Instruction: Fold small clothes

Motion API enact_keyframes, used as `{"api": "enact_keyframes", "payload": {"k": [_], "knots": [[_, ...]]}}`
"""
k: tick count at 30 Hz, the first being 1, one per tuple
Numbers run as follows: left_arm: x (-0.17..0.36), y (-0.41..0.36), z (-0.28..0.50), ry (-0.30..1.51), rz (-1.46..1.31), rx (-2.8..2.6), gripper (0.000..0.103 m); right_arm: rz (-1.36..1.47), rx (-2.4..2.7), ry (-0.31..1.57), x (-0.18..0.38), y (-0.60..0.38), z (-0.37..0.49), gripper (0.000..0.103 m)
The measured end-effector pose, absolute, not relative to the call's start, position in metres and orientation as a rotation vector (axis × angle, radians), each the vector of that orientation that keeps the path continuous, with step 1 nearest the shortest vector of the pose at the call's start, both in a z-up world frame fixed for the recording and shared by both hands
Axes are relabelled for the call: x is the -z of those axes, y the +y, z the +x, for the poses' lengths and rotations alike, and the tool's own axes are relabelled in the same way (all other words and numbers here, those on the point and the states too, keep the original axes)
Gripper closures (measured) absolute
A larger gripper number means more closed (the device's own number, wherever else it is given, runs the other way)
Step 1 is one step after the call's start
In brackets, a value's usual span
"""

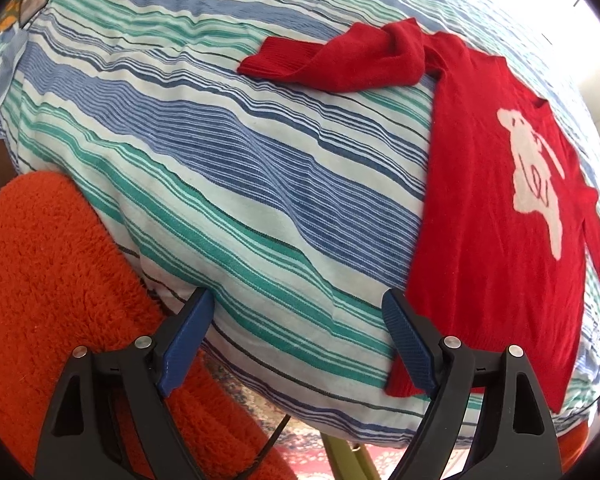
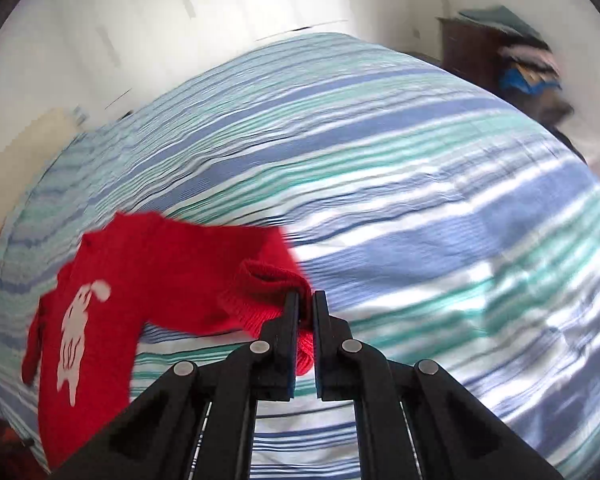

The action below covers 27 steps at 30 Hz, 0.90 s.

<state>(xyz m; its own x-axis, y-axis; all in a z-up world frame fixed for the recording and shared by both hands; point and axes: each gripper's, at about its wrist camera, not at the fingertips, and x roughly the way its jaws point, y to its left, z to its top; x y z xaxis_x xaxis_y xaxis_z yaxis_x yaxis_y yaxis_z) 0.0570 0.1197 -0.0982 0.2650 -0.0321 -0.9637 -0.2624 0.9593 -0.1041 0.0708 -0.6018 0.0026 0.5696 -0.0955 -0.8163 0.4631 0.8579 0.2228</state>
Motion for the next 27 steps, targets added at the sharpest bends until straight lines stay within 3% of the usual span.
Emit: {"api": "enact_keyframes", "payload": {"k": [4,7,12,15,17,18,22,27], "knots": [[0.097,0.125,0.054,1.290,-0.299,-0.161,0.016,0.694,0.366,0.997,0.037,-0.656,0.043,0.083],[0.097,0.124,0.055,1.294,-0.298,-0.168,0.016,0.878,0.313,0.911,0.046,-0.671,0.029,0.066],[0.098,0.118,0.057,1.302,-0.258,-0.174,0.016,1.075,0.239,0.875,0.070,-0.680,0.035,0.065],[0.100,0.118,0.059,1.309,-0.263,-0.177,0.016,1.191,0.216,0.850,0.092,-0.682,0.045,0.065],[0.099,0.119,0.059,1.309,-0.266,-0.176,0.016,1.217,0.230,0.844,0.094,-0.683,0.052,0.088],[0.099,0.119,0.059,1.307,-0.267,-0.174,0.016,1.161,0.265,0.851,0.087,-0.683,0.054,0.094],[0.102,0.120,0.060,1.309,-0.266,-0.180,0.016,0.750,0.478,0.901,0.043,-0.679,0.050,0.095],[0.105,0.111,0.065,1.325,-0.196,-0.181,0.016,0.535,0.573,1.014,0.055,-0.669,0.058,0.096]]}}
